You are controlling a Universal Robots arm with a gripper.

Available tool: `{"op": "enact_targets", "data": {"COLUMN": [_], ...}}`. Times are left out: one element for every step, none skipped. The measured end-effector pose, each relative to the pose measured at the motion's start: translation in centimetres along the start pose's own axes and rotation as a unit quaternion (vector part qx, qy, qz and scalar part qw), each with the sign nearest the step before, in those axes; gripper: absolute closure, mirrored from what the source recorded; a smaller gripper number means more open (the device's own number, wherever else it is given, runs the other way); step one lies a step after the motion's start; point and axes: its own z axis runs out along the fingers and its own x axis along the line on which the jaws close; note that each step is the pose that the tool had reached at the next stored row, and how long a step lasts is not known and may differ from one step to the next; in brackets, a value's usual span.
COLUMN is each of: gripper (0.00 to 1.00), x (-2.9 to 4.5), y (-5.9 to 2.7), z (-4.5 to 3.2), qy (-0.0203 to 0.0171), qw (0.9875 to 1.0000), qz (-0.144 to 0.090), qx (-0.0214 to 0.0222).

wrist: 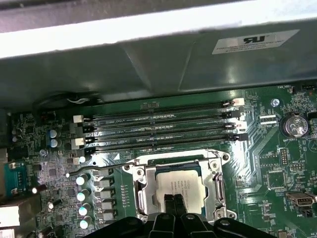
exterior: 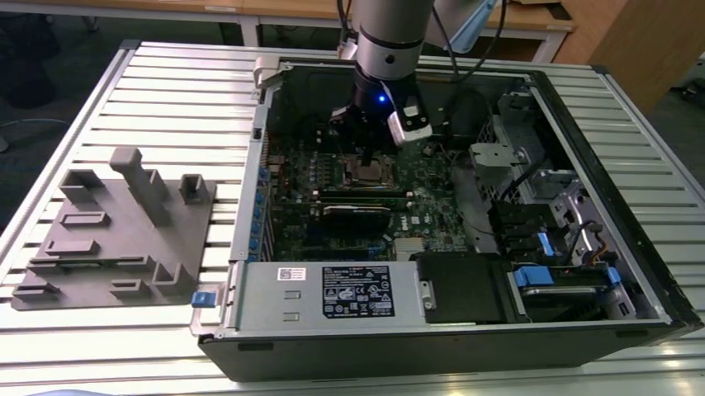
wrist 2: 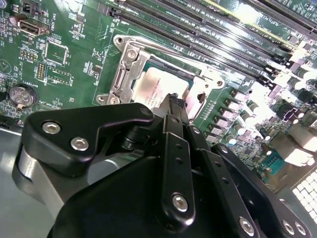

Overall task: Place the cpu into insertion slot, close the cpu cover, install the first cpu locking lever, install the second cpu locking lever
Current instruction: 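Close the cpu cover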

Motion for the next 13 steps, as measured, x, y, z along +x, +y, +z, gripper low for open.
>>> {"op": "enact_targets", "data": {"gripper": [0.89,0.89,0.89,0.89,0.89,0.89,0.89,0.89,0.89,0.89,0.89,0.89,0.89], "x": [0.0,0.0,0.0,0.0,0.0,0.0,0.0,0.0,0.02,0.05,0.07,0.07,0.08], "y": [0.0,0.0,0.0,0.0,0.0,0.0,0.0,0.0,0.0,0.0,0.0,0.0,-0.01], "z": [0.01,0.01,0.01,0.01,0.01,0.01,0.01,0.01,0.01,0.01,0.01,0.01,0.01], "qy": [0.0,0.0,0.0,0.0,0.0,0.0,0.0,0.0,0.0,-0.0001,-0.0001,-0.0001,-0.0001], "qw": [1.0,1.0,1.0,1.0,1.0,1.0,1.0,1.0,1.0,1.0,1.0,1.0,1.0], "qz": [0.0,0.0,0.0,-0.001,-0.001,-0.001,-0.001,-0.001,-0.001,-0.001,-0.001,-0.001,-0.001], "qx": [-0.0001,-0.0001,-0.0001,-0.0001,-0.0001,-0.0001,-0.0001,-0.0001,-0.0001,-0.0001,-0.0002,-0.0001,-0.0001]}}
